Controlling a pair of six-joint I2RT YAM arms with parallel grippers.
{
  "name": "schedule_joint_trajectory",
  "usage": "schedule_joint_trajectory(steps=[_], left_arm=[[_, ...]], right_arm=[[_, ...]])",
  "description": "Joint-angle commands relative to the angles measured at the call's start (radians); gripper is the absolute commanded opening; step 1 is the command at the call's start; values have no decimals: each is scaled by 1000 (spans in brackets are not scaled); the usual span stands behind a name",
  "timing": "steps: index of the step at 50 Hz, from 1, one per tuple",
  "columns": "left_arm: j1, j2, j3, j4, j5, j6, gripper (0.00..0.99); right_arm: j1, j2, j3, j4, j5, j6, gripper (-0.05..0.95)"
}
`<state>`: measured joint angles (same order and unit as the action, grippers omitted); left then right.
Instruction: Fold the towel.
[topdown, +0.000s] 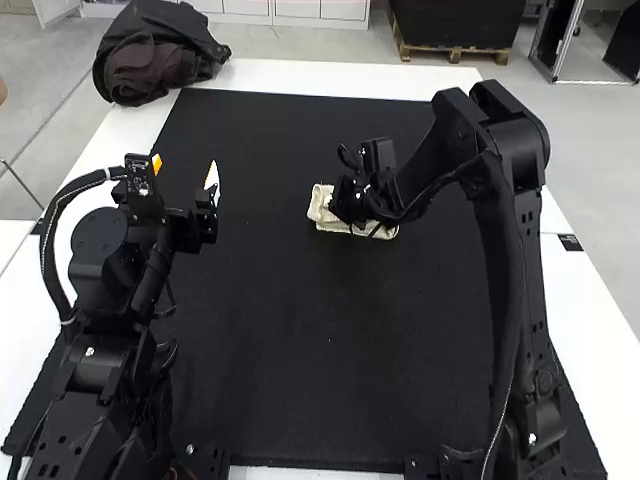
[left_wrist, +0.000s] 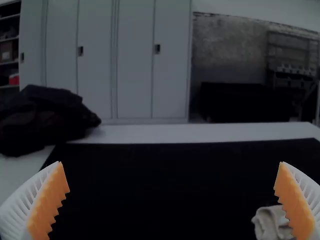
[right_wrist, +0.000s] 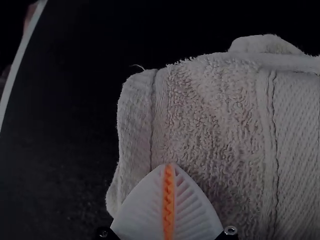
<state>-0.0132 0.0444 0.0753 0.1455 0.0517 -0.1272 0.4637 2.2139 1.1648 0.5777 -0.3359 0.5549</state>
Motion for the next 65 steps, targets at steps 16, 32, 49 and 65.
schedule_joint_trajectory(steps=[16,32,49,65], left_arm=[[-1,-29,-8,3,-10,12,969],[1,-29,-6,2,-10,12,969],[-1,-29,-6,2,-10,12,969],[-2,-31,-6,2,-10,18,969]], right_arm=[[20,52,64,5,-5,8,-5],[43,75,85,5,-3,8,-5],[50,102,85,4,-3,8,-7],[35,133,84,4,-3,4,-5]])
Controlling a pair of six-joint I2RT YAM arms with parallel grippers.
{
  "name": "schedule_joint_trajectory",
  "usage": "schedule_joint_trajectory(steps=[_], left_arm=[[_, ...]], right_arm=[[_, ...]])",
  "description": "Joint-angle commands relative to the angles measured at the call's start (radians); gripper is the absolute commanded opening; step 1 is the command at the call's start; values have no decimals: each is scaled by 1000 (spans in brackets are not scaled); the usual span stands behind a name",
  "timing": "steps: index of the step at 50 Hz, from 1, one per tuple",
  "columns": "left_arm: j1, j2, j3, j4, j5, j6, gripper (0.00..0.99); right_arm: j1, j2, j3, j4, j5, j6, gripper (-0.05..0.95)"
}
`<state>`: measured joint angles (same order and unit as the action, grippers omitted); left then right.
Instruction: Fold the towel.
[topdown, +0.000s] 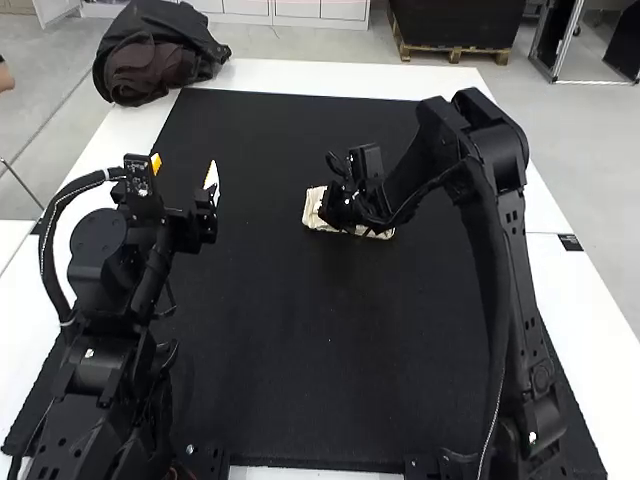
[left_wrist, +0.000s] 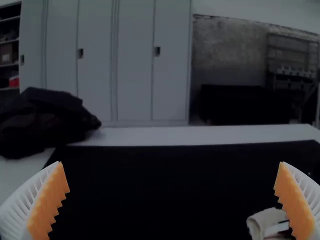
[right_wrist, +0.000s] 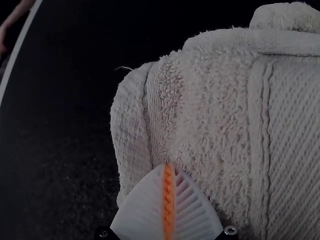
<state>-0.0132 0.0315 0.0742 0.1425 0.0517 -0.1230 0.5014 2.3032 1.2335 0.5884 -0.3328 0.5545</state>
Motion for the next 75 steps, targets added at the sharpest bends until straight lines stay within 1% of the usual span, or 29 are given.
schedule_joint_trajectory(steps=[1,9,52,64,70,75], left_arm=[[-2,-16,-5,5,-10,14,969],[-4,-18,-7,5,-10,14,969],[1,-16,-7,5,-13,14,969],[2,-18,-7,5,-15,14,969],[1,-18,-5,3,-15,16,969],[2,-18,-5,5,-15,16,969]], right_arm=[[-4,47,15,-7,-6,4,-5],[-11,45,21,-7,-6,1,-5],[-11,-122,37,-82,-3,-13,-5],[-11,-166,67,-122,6,-22,-5],[-24,-199,80,-134,15,-34,-5],[-55,-238,90,-144,28,-41,-7]])
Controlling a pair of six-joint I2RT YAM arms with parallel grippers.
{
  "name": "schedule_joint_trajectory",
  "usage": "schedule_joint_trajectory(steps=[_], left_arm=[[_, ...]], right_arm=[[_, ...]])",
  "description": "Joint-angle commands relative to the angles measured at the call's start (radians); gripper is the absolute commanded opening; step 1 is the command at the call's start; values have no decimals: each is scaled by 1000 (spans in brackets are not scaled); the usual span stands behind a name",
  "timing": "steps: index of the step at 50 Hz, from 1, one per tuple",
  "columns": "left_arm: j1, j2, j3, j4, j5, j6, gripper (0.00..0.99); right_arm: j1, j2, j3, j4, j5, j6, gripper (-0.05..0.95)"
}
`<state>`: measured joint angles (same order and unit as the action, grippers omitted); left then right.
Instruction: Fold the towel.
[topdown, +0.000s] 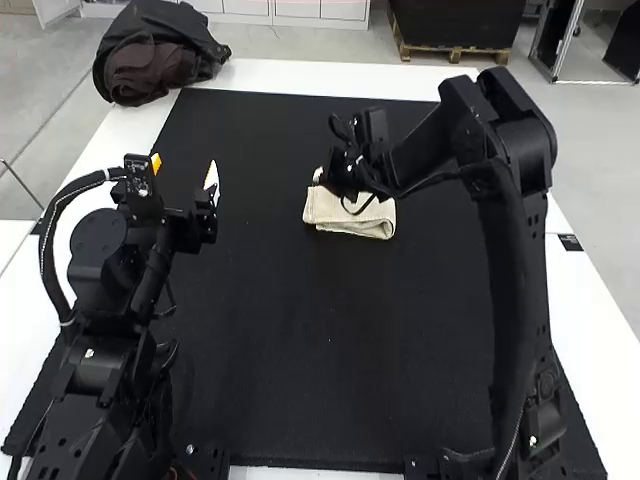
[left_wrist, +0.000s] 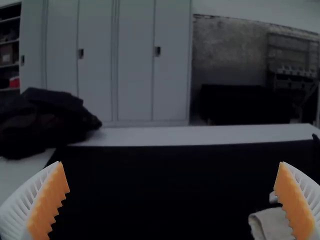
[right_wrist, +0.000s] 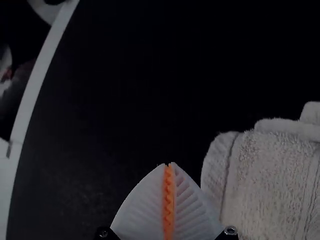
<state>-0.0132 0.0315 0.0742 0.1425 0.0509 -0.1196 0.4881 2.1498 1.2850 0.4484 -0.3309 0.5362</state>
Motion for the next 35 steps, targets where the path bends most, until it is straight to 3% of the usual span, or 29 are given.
schedule_joint_trajectory(steps=[1,17,35], left_arm=[[2,-18,-7,3,-14,12,969],[2,-18,-7,8,-22,20,969],[2,-30,-5,8,-45,26,969]], right_arm=[[-49,-94,40,-8,26,-24,-5],[-203,-294,16,-73,84,-110,-7],[-398,-653,-225,-70,174,-262,-7]])
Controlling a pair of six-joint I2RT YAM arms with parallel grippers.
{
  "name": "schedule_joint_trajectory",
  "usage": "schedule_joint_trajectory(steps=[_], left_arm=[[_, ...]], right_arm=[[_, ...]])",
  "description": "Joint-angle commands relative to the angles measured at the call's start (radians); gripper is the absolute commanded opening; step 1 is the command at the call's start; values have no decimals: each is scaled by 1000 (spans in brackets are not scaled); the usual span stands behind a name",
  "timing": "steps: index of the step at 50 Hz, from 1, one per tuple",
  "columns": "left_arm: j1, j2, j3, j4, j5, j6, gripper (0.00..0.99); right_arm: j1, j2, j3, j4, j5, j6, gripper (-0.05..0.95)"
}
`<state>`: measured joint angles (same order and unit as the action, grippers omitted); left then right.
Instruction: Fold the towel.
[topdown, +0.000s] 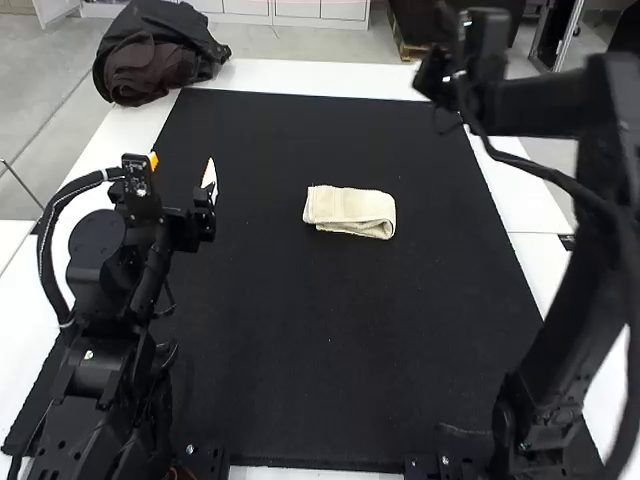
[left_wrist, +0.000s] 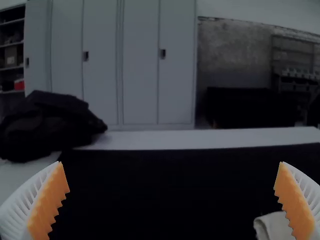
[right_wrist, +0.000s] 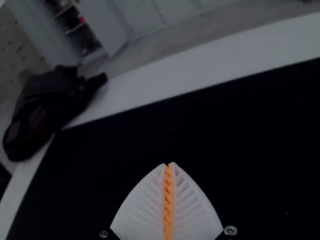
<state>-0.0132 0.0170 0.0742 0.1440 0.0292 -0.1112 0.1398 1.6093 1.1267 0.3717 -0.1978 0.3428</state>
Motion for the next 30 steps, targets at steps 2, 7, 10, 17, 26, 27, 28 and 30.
schedule_joint_trajectory(steps=[2,7,10,17,26,27,28,30], left_arm=[[1,-15,-7,6,-28,19,969],[-2,-15,-7,8,-34,22,969],[-2,-15,-7,9,-35,24,969],[-4,-15,-5,11,-43,28,969],[-2,-20,-13,16,-66,54,969],[-2,-20,-16,19,-69,56,969],[-2,-20,-17,22,-72,56,969],[-2,-20,-21,26,-77,64,969]], right_arm=[[-71,-164,-110,13,51,-71,-7],[-118,-299,-217,26,75,-103,-7],[-140,-387,-275,35,93,-123,-7],[-157,-624,-427,49,173,-159,-7],[-160,-957,-616,45,224,-208,-7],[-158,-996,-634,45,225,-208,-7],[-157,-1032,-651,42,225,-208,-7],[-157,-1112,-690,27,228,-211,-5]])
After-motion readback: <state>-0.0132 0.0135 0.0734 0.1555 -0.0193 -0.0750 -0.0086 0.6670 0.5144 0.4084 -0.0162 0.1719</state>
